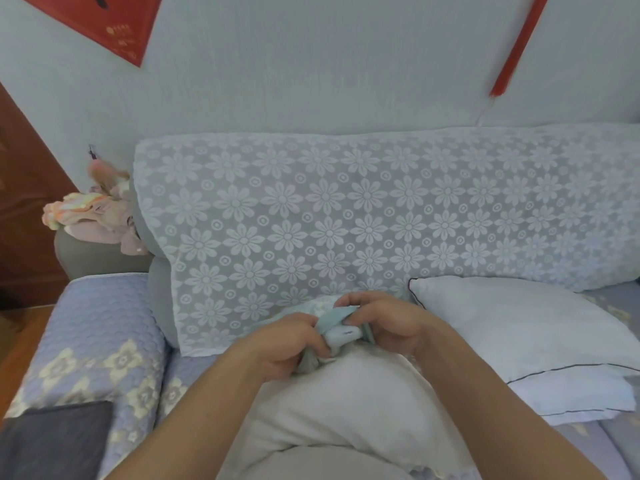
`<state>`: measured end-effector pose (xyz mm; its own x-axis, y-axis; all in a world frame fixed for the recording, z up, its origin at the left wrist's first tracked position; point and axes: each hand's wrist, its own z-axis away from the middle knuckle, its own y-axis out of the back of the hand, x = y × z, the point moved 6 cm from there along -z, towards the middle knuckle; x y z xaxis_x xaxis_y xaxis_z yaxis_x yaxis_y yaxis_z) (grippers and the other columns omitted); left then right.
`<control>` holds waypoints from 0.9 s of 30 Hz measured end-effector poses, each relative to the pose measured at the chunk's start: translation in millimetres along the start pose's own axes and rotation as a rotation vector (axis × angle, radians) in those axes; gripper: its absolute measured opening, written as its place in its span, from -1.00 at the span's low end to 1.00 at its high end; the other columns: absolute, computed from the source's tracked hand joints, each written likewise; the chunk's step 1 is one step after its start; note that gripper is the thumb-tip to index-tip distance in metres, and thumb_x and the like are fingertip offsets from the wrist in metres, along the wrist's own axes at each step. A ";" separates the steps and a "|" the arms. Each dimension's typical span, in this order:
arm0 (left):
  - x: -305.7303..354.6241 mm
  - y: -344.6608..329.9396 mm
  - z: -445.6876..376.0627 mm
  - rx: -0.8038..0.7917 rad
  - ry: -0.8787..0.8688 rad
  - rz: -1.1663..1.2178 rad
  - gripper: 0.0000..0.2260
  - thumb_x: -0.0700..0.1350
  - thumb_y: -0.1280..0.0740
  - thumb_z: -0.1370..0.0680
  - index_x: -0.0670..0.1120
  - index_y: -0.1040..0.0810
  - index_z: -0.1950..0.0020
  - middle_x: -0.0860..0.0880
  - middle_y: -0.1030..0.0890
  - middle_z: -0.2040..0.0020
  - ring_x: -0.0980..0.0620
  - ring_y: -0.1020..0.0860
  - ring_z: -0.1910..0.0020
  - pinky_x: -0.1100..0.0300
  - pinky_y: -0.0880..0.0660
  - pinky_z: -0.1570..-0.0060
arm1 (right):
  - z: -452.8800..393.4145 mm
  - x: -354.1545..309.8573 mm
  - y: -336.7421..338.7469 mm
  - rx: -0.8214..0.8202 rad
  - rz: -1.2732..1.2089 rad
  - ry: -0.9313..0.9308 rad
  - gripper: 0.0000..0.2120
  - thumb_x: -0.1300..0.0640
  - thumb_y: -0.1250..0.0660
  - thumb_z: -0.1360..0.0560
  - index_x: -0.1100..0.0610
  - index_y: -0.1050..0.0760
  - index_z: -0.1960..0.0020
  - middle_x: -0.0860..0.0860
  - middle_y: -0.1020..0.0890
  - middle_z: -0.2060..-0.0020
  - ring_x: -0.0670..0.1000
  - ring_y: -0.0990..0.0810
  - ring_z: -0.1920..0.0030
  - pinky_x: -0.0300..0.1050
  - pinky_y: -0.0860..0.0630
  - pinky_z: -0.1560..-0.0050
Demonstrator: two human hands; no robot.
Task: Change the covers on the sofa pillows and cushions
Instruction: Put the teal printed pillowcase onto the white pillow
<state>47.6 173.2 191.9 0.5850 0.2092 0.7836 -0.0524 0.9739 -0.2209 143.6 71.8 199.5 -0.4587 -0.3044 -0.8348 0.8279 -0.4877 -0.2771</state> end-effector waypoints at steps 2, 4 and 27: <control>-1.6 -9.7 -0.8 -0.055 0.043 0.093 -0.51 -0.39 -0.25 -0.27 -0.24 -0.60 -0.19 -0.18 -0.61 0.00 -0.10 -0.59 0.01 0.07 -0.47 -0.04 | -0.2 -1.1 -3.1 -0.022 -0.037 -0.017 -0.77 0.34 -0.33 -0.36 0.19 -0.52 0.00 0.17 -0.58 0.11 0.08 -0.58 0.13 -0.08 -0.52 0.11; -3.0 -13.7 2.7 -0.098 0.057 0.240 -0.51 -0.43 -0.11 -0.33 -0.21 -0.62 -0.16 -0.19 -0.63 -0.01 -0.13 -0.62 0.01 0.06 -0.51 -0.05 | 5.9 -0.3 1.0 0.033 -0.009 0.002 -0.75 0.33 -0.35 -0.41 0.18 -0.53 -0.07 0.17 -0.60 0.04 0.07 -0.60 0.08 -0.09 -0.52 0.05; 31.5 -8.4 22.6 0.075 -0.167 -0.094 -0.77 -0.29 -0.45 -0.52 -0.22 -0.66 -0.17 -0.21 -0.69 -0.12 -0.19 -0.65 -0.17 -0.06 -0.55 -0.26 | 41.5 25.9 -24.6 0.858 0.691 0.300 -0.74 0.20 -0.37 -0.48 -0.06 -0.46 0.32 -0.09 -0.54 0.44 -0.15 -0.47 0.38 -0.29 -0.36 0.33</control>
<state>48.2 173.5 231.5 0.4481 0.1225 0.8855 -0.0674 0.9924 -0.1031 98.0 42.0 204.4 0.2002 -0.5732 -0.7946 0.3263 -0.7257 0.6057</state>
